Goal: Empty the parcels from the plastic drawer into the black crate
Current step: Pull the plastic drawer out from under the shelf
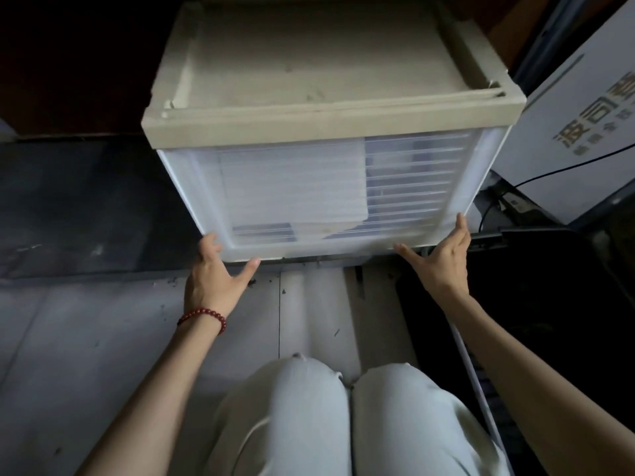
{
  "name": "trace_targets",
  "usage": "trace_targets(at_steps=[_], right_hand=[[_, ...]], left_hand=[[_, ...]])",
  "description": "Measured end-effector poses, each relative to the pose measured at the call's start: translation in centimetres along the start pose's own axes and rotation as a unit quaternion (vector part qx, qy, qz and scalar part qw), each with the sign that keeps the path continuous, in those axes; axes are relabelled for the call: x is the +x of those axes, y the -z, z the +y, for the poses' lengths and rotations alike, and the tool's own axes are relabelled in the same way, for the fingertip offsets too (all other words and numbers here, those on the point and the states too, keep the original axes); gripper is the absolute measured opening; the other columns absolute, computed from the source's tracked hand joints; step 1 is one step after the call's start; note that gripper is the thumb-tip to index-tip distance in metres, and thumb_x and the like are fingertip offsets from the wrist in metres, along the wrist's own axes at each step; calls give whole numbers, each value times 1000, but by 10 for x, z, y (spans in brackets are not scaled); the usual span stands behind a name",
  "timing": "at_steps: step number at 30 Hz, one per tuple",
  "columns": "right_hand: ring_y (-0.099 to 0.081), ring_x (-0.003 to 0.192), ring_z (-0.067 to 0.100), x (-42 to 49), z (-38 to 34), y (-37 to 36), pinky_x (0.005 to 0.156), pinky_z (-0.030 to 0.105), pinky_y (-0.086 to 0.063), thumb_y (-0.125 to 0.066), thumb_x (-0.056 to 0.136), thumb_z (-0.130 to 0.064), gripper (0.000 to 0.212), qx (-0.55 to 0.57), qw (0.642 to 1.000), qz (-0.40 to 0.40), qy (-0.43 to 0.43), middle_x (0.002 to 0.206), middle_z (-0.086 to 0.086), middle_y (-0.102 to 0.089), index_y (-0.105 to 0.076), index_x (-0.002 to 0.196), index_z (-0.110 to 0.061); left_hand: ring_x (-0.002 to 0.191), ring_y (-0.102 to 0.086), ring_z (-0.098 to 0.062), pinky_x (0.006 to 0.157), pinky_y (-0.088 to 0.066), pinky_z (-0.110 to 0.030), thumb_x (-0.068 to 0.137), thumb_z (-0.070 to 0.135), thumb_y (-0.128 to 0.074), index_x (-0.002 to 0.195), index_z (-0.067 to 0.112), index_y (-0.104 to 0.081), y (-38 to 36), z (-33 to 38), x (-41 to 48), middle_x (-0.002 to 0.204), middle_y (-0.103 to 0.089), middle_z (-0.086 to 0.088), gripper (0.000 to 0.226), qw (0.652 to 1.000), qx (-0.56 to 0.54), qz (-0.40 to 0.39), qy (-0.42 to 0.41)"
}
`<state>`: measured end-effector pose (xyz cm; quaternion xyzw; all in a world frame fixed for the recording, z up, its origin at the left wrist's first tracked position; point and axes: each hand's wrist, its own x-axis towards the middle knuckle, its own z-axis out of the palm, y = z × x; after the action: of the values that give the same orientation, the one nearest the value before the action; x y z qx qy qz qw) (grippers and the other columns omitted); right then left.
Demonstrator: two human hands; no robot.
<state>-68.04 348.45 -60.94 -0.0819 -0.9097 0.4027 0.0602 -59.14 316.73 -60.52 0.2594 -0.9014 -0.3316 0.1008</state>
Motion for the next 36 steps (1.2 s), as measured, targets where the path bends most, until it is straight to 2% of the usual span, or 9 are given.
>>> trace_targets(at_steps=[4, 7, 11, 14, 17, 20, 27, 30, 36], right_hand=[[-14, 145, 28, 10, 3, 5, 113, 27, -18, -84, 71, -35, 118, 42, 998, 36, -13, 155, 18, -10, -3, 152, -5], [-18, 142, 31, 16, 6, 6, 113, 30, -21, -83, 71, -33, 111, 67, 997, 8, -48, 151, 21, -19, -11, 150, -3], [-18, 143, 32, 11, 7, -9, 115, 34, -21, -84, 71, -31, 116, 106, 992, 9, -73, 152, 21, -12, -5, 152, -6], [-17, 142, 30, 11, 9, -24, 107, 25, -21, -85, 68, -34, 124, 132, 987, 19, -91, 152, 19, -6, 2, 152, -6], [-18, 138, 25, 15, 10, -32, 100, 22, -22, -86, 65, -41, 124, 154, 982, 55, -96, 148, 16, -9, -4, 151, -8], [-16, 125, 7, 15, 15, -35, 103, 18, -23, -87, 65, -41, 118, 169, 979, 73, -86, 145, 13, -13, -12, 149, -8], [-25, 128, 17, 13, 24, -19, 95, 9, -22, -86, 66, -40, 99, 179, 978, 68, -82, 134, 7, -22, -24, 134, -4], [-32, 126, 20, 5, 23, -7, 100, 20, -29, -86, 68, -38, 94, 187, 977, 61, -81, 126, 3, -25, -23, 130, -4], [-41, 126, 28, -26, 21, 17, 108, 41, -37, -84, 70, -35, 91, 178, 981, 52, -58, 133, 12, -32, -24, 131, -6]], left_hand=[[124, -45, -30, 91, -43, -39, 75, 36, -78, 143, 9, -26, 1, 3, 2, 143, -38, -12, 90, 998, -20, 63, 3], [125, -45, -30, 94, -42, -39, 76, 36, -77, 147, 9, -19, 0, 2, 10, 143, -40, -12, 96, 998, -28, 42, 25], [125, -45, -34, 95, -41, -41, 74, 39, -78, 148, 8, -14, -12, 5, 11, 144, -39, -16, 102, 997, -32, 47, 47], [122, -49, -38, 92, -43, -43, 71, 45, -79, 148, 9, -8, -24, 6, 13, 144, -40, -19, 111, 995, -37, 41, 81], [121, -49, -38, 93, -43, -43, 66, 50, -81, 147, 7, -8, -34, 8, 19, 142, -40, -19, 117, 991, -60, 55, 105], [124, -46, -36, 96, -42, -45, 63, 53, -82, 147, 8, -7, -41, 10, 20, 145, -33, -18, 122, 988, -78, 68, 117], [135, -35, -29, 105, -35, -39, 66, 47, -83, 150, 11, -4, -36, 0, 12, 153, -27, -13, 121, 990, -90, 54, 96], [135, -36, -30, 104, -37, -41, 66, 48, -82, 149, 9, -5, -31, 2, 5, 152, -28, -13, 120, 991, -85, 42, 99], [136, -36, -31, 107, -36, -45, 64, 55, -80, 148, 9, -11, -13, 1, -22, 154, -26, -11, 119, 993, -66, 40, 86]])
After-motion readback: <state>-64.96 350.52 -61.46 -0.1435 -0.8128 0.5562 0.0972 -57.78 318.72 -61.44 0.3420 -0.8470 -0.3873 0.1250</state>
